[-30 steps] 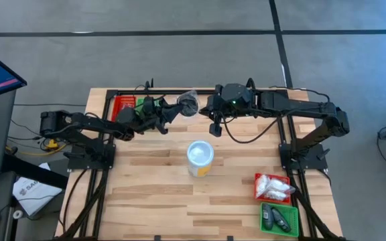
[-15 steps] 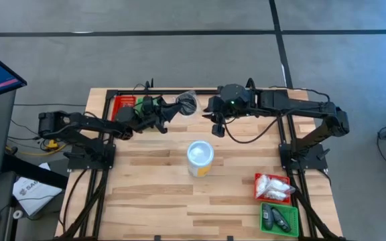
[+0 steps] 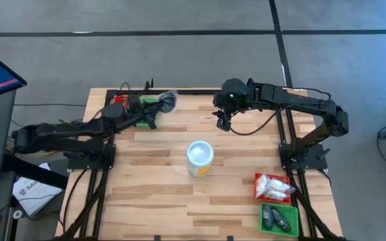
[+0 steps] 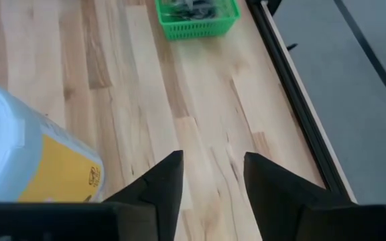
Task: Pick & Place Travel size toiletries
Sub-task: Put the black hairbrush into the top green basket
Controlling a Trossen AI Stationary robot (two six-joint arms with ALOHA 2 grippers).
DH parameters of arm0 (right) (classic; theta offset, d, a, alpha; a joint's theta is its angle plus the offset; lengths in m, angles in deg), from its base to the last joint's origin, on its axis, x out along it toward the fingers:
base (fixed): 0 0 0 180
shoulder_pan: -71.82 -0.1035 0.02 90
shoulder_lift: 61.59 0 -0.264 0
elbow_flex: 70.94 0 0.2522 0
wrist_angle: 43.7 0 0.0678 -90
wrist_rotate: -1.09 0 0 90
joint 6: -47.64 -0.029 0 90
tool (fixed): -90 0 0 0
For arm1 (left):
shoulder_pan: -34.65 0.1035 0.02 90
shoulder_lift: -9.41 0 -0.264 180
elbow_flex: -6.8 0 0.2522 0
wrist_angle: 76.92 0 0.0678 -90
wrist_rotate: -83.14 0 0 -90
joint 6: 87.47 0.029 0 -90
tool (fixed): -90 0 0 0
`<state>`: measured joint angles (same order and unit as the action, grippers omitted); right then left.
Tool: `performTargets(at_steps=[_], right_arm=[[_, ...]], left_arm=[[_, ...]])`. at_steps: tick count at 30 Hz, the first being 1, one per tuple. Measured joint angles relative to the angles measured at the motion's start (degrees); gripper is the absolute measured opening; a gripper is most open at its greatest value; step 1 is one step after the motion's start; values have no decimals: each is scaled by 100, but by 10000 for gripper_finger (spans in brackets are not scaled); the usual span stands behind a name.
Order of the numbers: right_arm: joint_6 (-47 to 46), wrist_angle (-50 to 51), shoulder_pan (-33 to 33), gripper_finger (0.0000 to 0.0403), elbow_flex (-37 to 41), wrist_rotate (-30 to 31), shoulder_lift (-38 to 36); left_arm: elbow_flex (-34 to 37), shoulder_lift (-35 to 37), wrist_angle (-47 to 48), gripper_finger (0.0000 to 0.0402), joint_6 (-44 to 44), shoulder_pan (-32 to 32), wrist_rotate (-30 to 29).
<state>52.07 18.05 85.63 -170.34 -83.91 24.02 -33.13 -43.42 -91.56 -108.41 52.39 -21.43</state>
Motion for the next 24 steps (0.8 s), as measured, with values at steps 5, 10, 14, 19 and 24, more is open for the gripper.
performTargets(at_steps=[5,10,14,19,24], right_arm=[[-20,26,22,150,2,-2,0],[-16,28,18,146,2,-14,0],[-14,30,14,139,2,-17,0],[6,32,16,131,2,-17,0],[-37,30,14,127,3,-19,0]], left_arm=[[-7,1004,1901,19,-12,-2,-840],[-7,1711,3413,19,-243,-1,-1580],[-7,1890,4263,19,-548,1,-2037],[-7,1725,4982,19,-866,310,-2215],[-7,1457,5219,19,-936,823,-2062]])
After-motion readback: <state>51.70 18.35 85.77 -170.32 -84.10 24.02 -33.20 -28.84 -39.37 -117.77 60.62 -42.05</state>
